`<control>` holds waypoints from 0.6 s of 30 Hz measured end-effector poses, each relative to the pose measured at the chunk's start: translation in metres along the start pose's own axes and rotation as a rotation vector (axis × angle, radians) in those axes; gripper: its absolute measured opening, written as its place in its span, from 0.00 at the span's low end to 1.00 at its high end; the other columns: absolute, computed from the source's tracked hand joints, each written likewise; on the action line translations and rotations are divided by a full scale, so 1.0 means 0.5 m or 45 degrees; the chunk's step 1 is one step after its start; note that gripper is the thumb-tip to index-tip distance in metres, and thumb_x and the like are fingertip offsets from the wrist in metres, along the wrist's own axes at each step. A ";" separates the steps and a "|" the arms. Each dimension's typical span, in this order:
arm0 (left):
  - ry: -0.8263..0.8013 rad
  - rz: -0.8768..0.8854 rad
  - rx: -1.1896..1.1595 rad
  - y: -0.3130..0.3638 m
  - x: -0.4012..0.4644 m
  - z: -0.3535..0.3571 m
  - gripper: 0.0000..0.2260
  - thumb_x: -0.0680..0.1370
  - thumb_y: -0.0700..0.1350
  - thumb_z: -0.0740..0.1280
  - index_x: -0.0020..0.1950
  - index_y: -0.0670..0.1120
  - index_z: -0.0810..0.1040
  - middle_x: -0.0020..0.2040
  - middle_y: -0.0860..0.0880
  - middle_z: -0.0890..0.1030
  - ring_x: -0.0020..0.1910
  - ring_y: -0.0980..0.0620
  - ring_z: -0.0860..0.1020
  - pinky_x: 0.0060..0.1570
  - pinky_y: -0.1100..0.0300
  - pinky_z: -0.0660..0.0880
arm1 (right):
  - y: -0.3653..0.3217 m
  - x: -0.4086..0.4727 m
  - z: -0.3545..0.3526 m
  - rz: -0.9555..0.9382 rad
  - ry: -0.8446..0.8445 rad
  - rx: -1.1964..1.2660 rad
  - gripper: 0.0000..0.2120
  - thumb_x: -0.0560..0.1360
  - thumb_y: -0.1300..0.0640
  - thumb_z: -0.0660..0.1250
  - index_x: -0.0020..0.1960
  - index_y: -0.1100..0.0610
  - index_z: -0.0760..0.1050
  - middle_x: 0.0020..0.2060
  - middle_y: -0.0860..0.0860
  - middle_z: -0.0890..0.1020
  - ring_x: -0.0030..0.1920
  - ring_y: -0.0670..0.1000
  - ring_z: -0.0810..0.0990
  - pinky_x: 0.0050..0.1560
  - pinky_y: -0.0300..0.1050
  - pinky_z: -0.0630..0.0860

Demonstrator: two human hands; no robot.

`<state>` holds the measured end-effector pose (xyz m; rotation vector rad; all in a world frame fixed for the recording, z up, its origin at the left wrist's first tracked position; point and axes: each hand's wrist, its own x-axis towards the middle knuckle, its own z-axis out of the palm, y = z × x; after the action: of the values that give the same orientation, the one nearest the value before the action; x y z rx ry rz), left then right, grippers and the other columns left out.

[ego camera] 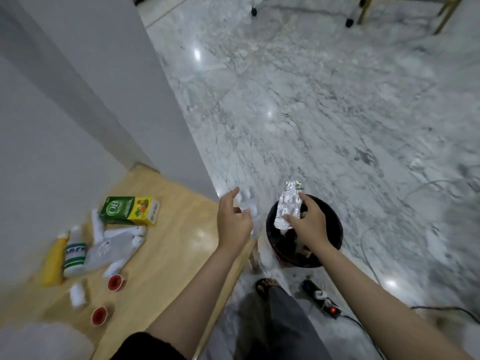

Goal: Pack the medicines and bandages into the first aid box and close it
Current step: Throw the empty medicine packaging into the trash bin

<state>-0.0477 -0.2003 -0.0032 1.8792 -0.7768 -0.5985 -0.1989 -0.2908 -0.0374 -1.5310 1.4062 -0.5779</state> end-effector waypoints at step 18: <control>-0.771 -0.459 0.582 -0.104 0.192 0.440 0.25 0.77 0.45 0.66 0.73 0.43 0.65 0.71 0.45 0.71 0.68 0.44 0.70 0.65 0.52 0.70 | 0.274 0.250 -0.124 0.604 -0.142 -0.199 0.37 0.73 0.52 0.68 0.76 0.58 0.54 0.73 0.58 0.64 0.72 0.58 0.65 0.68 0.51 0.67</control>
<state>-0.1224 -0.3865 -0.1454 2.3086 -1.0269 -1.3506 -0.2902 -0.4137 -0.1590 -1.2597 1.6825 -0.0938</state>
